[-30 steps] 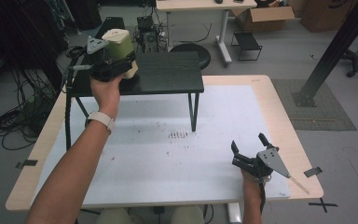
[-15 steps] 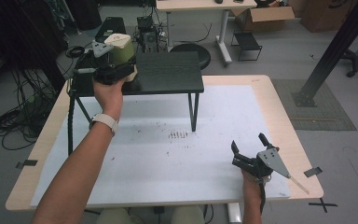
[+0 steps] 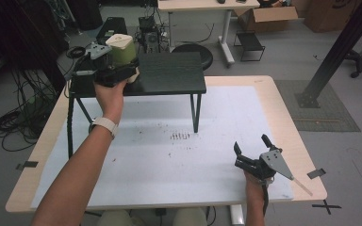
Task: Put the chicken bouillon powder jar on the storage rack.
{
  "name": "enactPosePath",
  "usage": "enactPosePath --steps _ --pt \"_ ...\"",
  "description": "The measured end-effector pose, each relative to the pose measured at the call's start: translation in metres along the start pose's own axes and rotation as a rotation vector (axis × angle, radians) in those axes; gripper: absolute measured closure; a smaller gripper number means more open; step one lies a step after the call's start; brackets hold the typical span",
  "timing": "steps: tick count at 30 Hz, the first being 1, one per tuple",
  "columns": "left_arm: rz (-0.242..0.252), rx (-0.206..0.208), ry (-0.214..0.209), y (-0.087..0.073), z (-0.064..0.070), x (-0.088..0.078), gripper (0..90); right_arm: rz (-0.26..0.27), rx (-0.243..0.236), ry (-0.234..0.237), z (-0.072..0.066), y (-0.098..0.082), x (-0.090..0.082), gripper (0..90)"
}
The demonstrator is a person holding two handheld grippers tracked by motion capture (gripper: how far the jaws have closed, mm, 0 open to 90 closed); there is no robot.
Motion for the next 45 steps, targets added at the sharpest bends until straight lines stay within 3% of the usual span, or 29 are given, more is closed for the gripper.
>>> enactPosePath --steps 9,19,30,38,42,45 --pt "0.043 -0.014 -0.017 0.005 -0.001 -0.005 6.2 0.0 0.0 0.0 0.0 0.0 0.0 0.0" --pt "0.072 -0.007 -0.015 0.009 -0.002 -0.011 1.0 0.0 0.001 0.0 0.0 0.0 0.0 0.0" --pt "0.129 0.05 -0.056 0.014 0.004 -0.026 0.2 -0.001 -0.001 -0.001 0.0 0.0 0.0 0.0" --pt "0.179 0.054 -0.091 0.02 0.007 -0.04 0.3 -0.002 -0.001 0.0 0.0 0.0 0.0 0.0" --pt "0.23 0.022 -0.093 0.019 0.004 -0.049 0.2 -0.002 -0.001 0.0 0.0 0.0 0.0 0.0" --pt "0.241 0.028 -0.107 0.016 0.002 -0.054 0.2 -0.002 -0.001 -0.001 0.0 0.0 0.0 0.0"
Point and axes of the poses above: each handheld gripper's, and its own axes: x roughly forward along the jaws, y roughly out of its top, z roughly to its right, the point moved 3 cm from there along x, roughly forward along the jaws, and after that the axes turned 1 degree about x, right-handed, at the moved point
